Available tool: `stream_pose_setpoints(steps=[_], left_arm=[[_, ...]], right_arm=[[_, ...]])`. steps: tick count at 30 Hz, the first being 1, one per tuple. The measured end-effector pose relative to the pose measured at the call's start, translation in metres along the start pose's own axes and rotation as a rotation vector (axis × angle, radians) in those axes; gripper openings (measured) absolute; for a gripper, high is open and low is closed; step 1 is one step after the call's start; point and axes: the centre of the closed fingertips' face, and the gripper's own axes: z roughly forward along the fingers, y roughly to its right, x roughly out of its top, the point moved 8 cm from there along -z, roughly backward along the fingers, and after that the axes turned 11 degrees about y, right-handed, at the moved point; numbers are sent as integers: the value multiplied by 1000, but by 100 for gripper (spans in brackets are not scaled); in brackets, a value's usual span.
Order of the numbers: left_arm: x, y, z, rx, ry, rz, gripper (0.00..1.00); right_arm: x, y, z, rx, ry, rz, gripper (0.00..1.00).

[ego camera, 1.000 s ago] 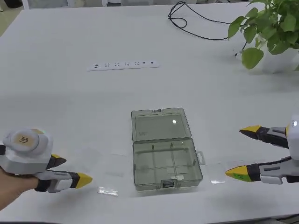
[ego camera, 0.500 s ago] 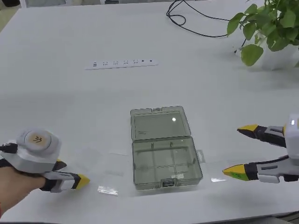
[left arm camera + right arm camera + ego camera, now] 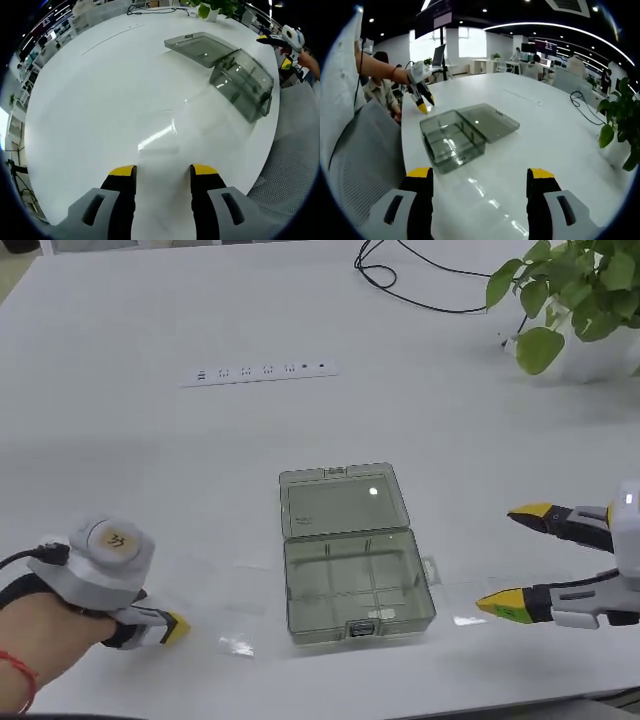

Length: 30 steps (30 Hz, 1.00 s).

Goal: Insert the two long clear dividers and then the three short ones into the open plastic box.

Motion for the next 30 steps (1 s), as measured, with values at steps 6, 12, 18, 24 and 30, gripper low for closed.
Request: stream_pose_setpoints(steps=[6,12,18,24,30], left_arm=[[1,-2,0,17,-22,-27,40],[1,-6,0,31,-44,-48,32],[1,-5,1,32,-51,-48,32],[0,-4,0,18,-47,-30,32],[0,-4,-1,7,-40,-26,31]], right_arm=[[1,-1,1,0,4,-5,77],[0,-1,-2,-4,4,-5,77],[-1,-1,-4,-11,5,-5,77],[0,-1,-3,-11,7,-2,77],[0,-4,-3,-8,5,-3,77]])
